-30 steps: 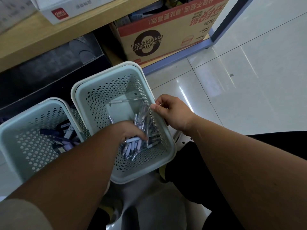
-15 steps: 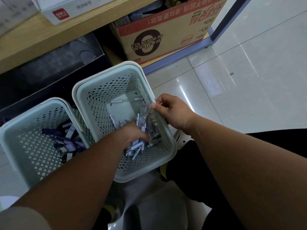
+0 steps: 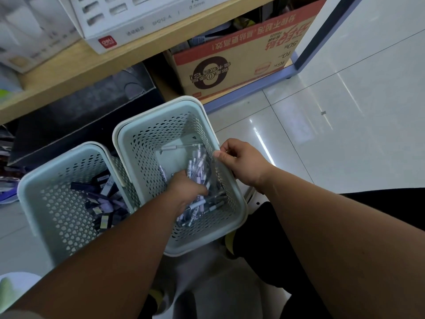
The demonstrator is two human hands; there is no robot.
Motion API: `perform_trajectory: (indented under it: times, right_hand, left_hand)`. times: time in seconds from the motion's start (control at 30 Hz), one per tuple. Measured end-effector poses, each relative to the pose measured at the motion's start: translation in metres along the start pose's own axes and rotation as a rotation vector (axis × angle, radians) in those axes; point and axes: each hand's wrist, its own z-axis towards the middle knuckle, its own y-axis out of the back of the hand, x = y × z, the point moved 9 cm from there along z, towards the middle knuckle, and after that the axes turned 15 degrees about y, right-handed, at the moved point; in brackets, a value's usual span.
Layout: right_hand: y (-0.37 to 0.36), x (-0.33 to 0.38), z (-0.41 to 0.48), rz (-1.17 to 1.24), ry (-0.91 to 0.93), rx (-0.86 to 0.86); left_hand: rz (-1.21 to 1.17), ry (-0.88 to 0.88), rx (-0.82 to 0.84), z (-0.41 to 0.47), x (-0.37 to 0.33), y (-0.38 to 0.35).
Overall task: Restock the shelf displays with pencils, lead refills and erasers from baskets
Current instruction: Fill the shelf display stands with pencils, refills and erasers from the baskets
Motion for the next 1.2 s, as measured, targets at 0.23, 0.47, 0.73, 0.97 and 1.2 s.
perform_trajectory:
  times: [0.23, 0.47, 0.73, 0.97, 1.2]
  right_hand:
    - [0.001, 0.004, -0.001, -0.022, 0.0, 0.001]
    - [0.002, 0.011, -0.003, -0.065, -0.024, 0.024]
    - [0.003, 0.016, -0.004, -0.21, -0.056, -0.002]
    - [0.017, 0.045, -0.011, -0.414, -0.036, -0.204]
    - [-0.038, 0.15, -0.022, 0.184, 0.199, 0.043]
  left_hand:
    - [-0.148, -0.01, -0.085, -0.009, 0.003, 0.027]
    - [-0.323, -0.042, -0.141, -0.031, 0.005, 0.055]
    - [-0.475, -0.144, -0.168, -0.072, -0.016, 0.077]
    - [-0.562, -0.088, -0.013, -0.101, -0.004, 0.087]
    - [-0.608, -0.219, 0.037, -0.154, -0.014, 0.1]
